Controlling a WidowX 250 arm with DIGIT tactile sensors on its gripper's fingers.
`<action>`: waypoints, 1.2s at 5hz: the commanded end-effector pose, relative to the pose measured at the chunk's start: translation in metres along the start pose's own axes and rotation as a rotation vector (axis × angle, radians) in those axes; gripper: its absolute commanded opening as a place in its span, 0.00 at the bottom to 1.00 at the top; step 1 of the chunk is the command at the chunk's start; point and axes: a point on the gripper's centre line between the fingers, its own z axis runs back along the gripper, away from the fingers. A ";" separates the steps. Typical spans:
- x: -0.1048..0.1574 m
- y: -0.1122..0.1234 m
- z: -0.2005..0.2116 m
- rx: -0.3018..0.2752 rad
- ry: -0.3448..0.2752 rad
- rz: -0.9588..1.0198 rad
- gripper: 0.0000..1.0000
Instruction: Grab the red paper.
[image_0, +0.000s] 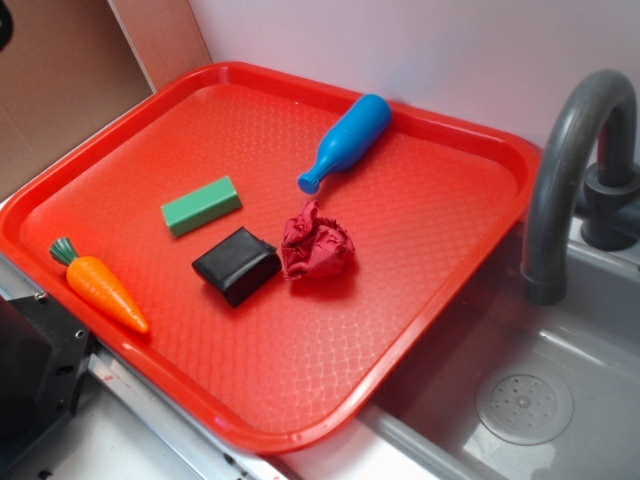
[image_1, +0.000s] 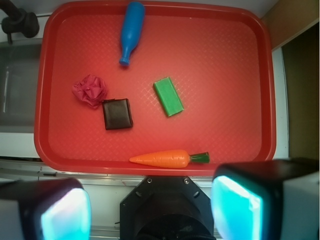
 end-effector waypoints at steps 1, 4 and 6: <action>0.000 0.000 0.000 0.000 0.000 0.000 1.00; 0.062 -0.018 -0.035 0.111 -0.016 -0.596 1.00; 0.089 -0.062 -0.087 0.076 -0.030 -0.948 1.00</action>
